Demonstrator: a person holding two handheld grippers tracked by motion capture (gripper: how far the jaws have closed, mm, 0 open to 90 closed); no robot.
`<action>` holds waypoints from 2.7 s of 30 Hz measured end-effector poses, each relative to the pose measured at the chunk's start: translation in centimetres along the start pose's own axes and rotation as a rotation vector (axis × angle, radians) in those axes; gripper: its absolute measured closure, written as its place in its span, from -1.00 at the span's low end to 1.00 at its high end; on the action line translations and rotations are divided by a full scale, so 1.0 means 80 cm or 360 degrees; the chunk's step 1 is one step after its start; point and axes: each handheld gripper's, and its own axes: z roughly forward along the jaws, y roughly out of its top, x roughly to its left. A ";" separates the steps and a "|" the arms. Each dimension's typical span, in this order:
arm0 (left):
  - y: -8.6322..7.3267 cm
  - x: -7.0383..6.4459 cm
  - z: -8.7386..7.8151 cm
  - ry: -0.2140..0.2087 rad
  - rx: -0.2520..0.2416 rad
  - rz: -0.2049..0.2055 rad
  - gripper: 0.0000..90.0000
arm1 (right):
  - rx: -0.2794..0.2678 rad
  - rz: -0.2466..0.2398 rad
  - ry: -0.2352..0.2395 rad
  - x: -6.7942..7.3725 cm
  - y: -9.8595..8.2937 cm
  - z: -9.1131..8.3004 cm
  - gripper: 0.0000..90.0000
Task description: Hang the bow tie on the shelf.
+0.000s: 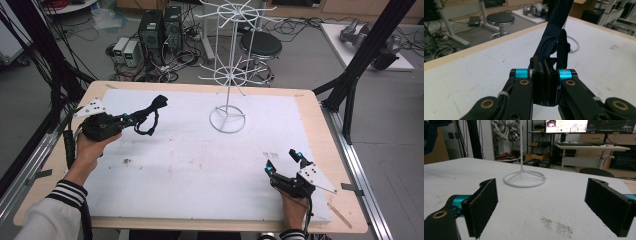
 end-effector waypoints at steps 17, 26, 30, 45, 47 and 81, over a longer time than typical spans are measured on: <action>0.035 -0.053 0.035 -0.0123 -0.0082 -0.0037 0.93 | -0.0004 -0.0004 0.0001 0.000 0.000 0.000 -0.77; 0.060 -0.078 0.052 -0.0130 -0.0118 -0.0077 0.92 | -0.0008 -0.0014 0.0005 0.000 0.000 0.000 -0.77; 0.065 -0.086 0.060 -0.0146 -0.0134 -0.0087 0.92 | -0.0008 -0.0017 0.0004 0.000 0.000 0.000 -0.77; 0.107 -0.108 0.087 -0.0179 -0.0181 -0.0020 0.92 | 0.0000 -0.0007 0.0009 0.000 0.000 0.000 -0.77; 0.110 -0.110 0.092 -0.0181 -0.0181 -0.0020 0.92 | 0.0003 -0.0003 0.0009 0.001 0.000 0.000 -0.77; 0.111 -0.114 0.168 -0.0179 -0.0157 -0.0058 0.92 | -0.0018 0.0005 0.0007 -0.001 0.000 -0.001 -0.77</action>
